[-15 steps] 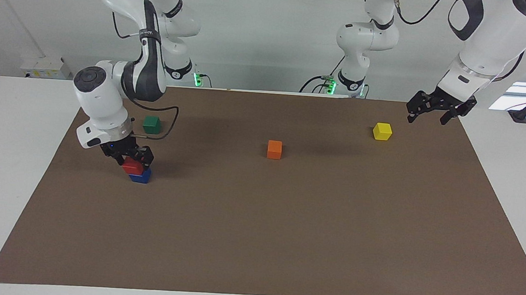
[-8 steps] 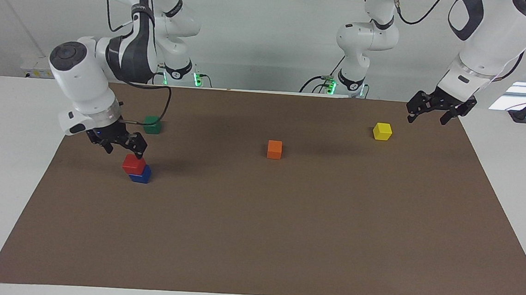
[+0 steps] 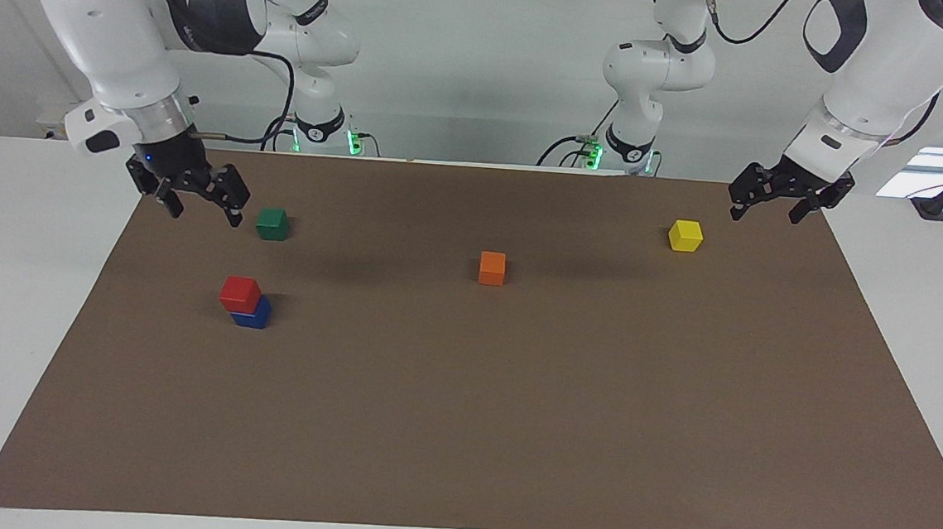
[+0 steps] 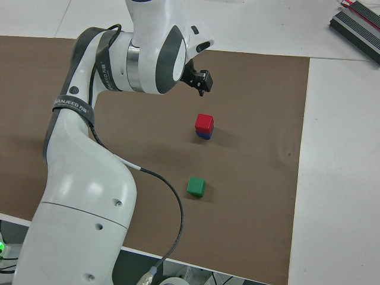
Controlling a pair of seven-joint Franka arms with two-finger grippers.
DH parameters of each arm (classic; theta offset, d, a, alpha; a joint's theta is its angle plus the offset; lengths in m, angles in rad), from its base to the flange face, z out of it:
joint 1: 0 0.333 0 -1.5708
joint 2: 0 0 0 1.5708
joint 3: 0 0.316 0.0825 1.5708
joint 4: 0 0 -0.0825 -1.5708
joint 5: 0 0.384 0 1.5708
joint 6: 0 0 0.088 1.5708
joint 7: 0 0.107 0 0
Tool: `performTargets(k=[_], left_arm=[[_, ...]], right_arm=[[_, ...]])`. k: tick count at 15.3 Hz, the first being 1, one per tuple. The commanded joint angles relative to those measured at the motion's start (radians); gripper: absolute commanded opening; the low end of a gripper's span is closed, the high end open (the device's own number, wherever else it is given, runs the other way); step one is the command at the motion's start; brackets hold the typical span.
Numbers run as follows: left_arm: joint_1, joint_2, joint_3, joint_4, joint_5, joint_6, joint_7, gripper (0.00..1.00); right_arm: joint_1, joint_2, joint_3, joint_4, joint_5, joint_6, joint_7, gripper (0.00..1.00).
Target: Transfer red block to right arm and stack on blue block
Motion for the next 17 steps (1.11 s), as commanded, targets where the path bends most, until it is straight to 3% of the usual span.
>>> performTargets(k=[1,4,17], left_arm=[[0.000,-0.019,0.001,-0.016,0.021,0.001,0.006,1.00],[0.000,-0.019,0.001,-0.018,0.021,0.001,0.006,1.00],[0.000,-0.019,0.001,-0.018,0.021,0.001,0.006,1.00]], right_arm=[[-0.006,-0.062,0.004,0.001,0.022,-0.043,-0.064,1.00],[-0.011,-0.059,0.003,0.030,0.019,-0.147,-0.068,1.00],[-0.018,-0.050,0.003,0.013,-0.085,-0.169,-0.069,1.00]])
